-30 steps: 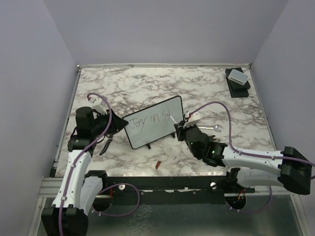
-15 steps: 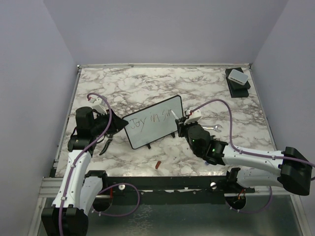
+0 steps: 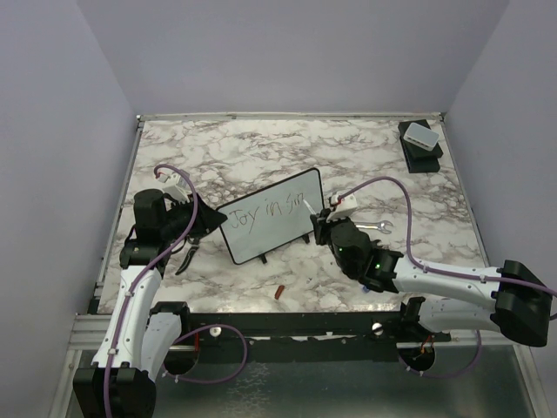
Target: Write a sentence on the whiteboard
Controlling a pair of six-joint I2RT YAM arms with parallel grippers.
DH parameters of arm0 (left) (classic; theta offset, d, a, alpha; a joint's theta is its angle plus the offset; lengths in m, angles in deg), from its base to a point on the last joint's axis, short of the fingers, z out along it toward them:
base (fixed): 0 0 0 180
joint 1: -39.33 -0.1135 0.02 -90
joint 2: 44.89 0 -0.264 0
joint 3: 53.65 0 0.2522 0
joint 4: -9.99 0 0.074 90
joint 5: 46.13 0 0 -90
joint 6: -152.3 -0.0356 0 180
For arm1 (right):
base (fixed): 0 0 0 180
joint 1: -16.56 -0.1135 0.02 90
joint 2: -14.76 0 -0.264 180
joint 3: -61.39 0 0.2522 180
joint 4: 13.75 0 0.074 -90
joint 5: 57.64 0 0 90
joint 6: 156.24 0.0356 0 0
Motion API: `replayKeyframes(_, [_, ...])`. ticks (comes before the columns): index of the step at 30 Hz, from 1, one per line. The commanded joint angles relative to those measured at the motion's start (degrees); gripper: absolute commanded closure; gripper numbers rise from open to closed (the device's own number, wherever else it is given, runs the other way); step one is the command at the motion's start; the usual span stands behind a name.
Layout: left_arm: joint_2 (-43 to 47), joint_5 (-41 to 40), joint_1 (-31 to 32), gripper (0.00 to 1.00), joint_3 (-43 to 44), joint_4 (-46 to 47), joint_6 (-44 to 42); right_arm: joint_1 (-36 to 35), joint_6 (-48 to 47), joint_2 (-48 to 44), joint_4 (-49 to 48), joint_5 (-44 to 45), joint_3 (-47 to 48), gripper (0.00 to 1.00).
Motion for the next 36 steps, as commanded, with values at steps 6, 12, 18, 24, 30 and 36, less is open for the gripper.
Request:
replayKeyframes(6, [0.68, 0.22, 0.39, 0.67, -0.58, -0.31, -0.14, 0.39, 5.53, 0.17, 4.75, -2.18, -2.31, 0.99])
replayKeyframes(12, [0.68, 0.09, 0.39, 0.67, -0.54, -0.31, -0.18, 0.39, 3.96, -0.59, 4.52, -1.45, -1.64, 0.99])
replayKeyframes(18, [0.68, 0.05, 0.38, 0.67, -0.59, -0.27, -0.16, 0.41, 2.69, -4.14, 5.26, -1.00, -1.55, 0.99])
replayKeyframes(24, [0.68, -0.04, 0.39, 0.67, -0.53, -0.30, -0.18, 0.39, 2.01, -8.76, 4.84, -0.73, -2.93, 0.99])
replayKeyframes(30, [0.66, 0.05, 0.36, 0.67, -0.53, -0.30, -0.11, 3.17, 0.62, -10.91, 3.75, -3.22, -4.33, 0.99])
replayKeyframes(36, [0.68, -0.04, 0.39, 0.67, -0.54, -0.31, -0.04, 5.53, -0.40, -9.92, 1.15, -6.72, -4.62, 1.00])
